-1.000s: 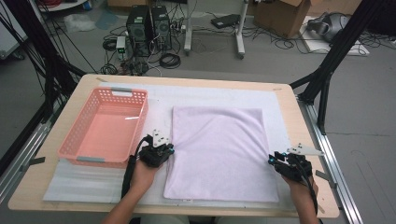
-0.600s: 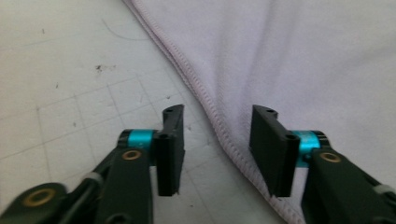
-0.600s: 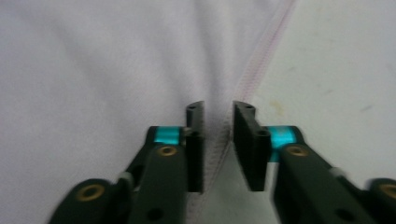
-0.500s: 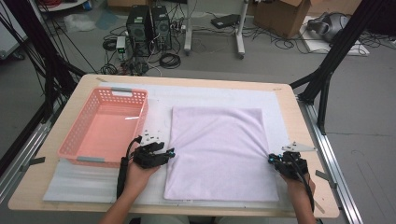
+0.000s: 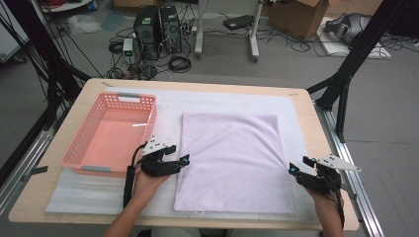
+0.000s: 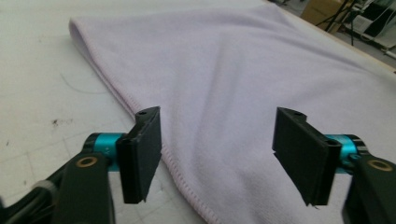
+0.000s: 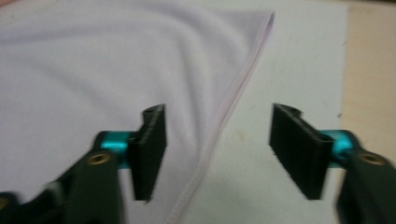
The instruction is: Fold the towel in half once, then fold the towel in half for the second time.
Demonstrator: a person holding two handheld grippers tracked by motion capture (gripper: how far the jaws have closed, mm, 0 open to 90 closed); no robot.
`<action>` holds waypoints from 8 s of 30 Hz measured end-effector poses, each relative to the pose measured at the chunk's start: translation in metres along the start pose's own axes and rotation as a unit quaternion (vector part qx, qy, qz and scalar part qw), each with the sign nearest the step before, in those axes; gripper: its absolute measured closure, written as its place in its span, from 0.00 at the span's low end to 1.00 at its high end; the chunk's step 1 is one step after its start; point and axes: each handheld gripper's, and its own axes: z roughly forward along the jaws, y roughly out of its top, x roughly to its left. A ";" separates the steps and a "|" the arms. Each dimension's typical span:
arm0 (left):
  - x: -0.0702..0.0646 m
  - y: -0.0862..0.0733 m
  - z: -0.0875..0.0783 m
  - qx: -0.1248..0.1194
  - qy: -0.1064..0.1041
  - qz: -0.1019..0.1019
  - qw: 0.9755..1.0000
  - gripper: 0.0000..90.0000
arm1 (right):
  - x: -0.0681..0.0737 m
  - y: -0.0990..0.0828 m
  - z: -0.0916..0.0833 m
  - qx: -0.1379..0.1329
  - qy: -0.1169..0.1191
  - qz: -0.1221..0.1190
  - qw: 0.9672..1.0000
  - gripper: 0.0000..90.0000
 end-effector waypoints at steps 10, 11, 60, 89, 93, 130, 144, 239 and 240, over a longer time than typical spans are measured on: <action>0.002 0.001 -0.002 -0.002 0.000 -0.001 1.000 0.24 | 0.003 0.002 0.000 -0.019 0.007 -0.028 0.999 0.27; 0.002 0.001 -0.002 -0.004 -0.002 -0.001 1.000 0.24 | 0.003 0.002 0.000 -0.018 0.007 -0.028 0.999 0.27; 0.064 0.058 0.094 0.053 0.115 -0.064 0.990 0.47 | -0.037 0.045 0.103 0.076 0.021 0.033 0.996 0.37; 0.087 0.069 0.124 0.044 0.152 -0.078 0.984 0.96 | -0.059 0.070 0.170 0.101 -0.030 0.054 0.993 0.97; 0.087 0.074 0.119 0.029 0.149 -0.087 0.985 0.96 | -0.060 0.073 0.167 0.073 -0.039 0.060 0.995 0.97; 0.026 0.068 0.025 0.002 0.062 -0.031 0.998 0.95 | -0.027 0.070 0.050 0.017 0.025 0.015 0.999 0.97; 0.003 0.027 -0.002 0.013 0.037 -0.008 0.999 0.95 | -0.012 0.022 0.032 0.033 0.054 0.032 0.997 0.96; -0.027 -0.012 -0.041 0.022 0.003 -0.018 1.000 0.52 | 0.017 -0.008 -0.026 0.044 0.025 -0.002 0.999 0.74; -0.024 -0.009 -0.033 0.031 0.008 -0.020 0.999 0.52 | 0.017 -0.007 -0.022 0.047 0.027 -0.004 0.998 0.75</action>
